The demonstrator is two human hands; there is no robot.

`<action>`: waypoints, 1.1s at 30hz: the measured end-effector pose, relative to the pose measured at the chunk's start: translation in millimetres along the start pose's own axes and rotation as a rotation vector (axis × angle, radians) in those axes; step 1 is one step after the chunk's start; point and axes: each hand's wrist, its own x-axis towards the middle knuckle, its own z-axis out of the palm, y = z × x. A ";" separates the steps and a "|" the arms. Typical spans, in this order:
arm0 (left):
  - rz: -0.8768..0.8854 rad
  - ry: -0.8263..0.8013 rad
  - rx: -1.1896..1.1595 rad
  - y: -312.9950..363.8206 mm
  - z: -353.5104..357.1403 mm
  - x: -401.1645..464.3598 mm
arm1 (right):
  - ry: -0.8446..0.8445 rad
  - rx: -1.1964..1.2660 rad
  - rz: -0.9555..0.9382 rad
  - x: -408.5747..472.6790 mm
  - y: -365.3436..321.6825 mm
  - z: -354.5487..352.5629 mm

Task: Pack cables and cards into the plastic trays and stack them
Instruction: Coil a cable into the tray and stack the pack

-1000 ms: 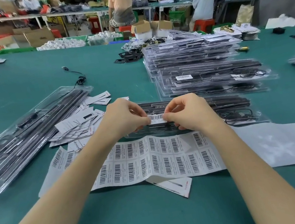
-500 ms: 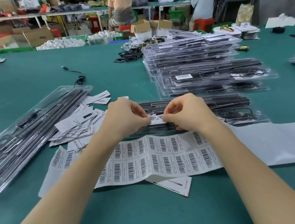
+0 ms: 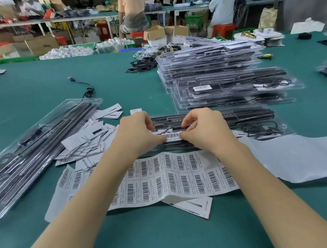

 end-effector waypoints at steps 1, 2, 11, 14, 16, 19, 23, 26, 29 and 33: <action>-0.005 -0.007 -0.012 -3.4 -0.2 -0.3 | 0.000 0.051 0.015 -0.8 1.3 -0.5; 0.008 -0.006 -0.017 -5.5 -0.3 -1.0 | 0.003 0.086 0.012 -1.6 2.5 -1.2; 0.559 -0.053 0.050 -20.3 -9.9 -6.3 | -0.048 -0.155 -0.358 -6.3 9.1 -4.7; 0.625 -0.066 -0.005 -26.5 -8.7 -6.4 | -0.077 -0.112 -0.381 -5.5 17.1 -6.4; 0.667 -0.050 -0.024 -28.1 -8.5 -5.3 | -0.090 -0.068 -0.388 -3.7 20.8 -7.6; 0.697 -0.011 -0.013 -30.8 -8.7 -3.7 | -0.122 -0.022 -0.398 -1.3 25.2 -11.0; 0.727 0.031 0.057 -33.1 -6.9 -5.9 | -0.103 -0.041 -0.420 -1.0 29.3 -12.6; 0.652 0.019 0.149 -34.7 -6.5 -4.9 | -0.134 -0.044 -0.408 -1.1 31.5 -15.3; 0.389 0.065 0.040 -29.8 -8.7 -0.5 | -0.126 -0.016 -0.375 0.2 34.2 -18.8; 0.002 -0.022 0.085 -27.7 -11.0 9.7 | -0.147 -0.075 -0.337 1.1 29.9 -22.5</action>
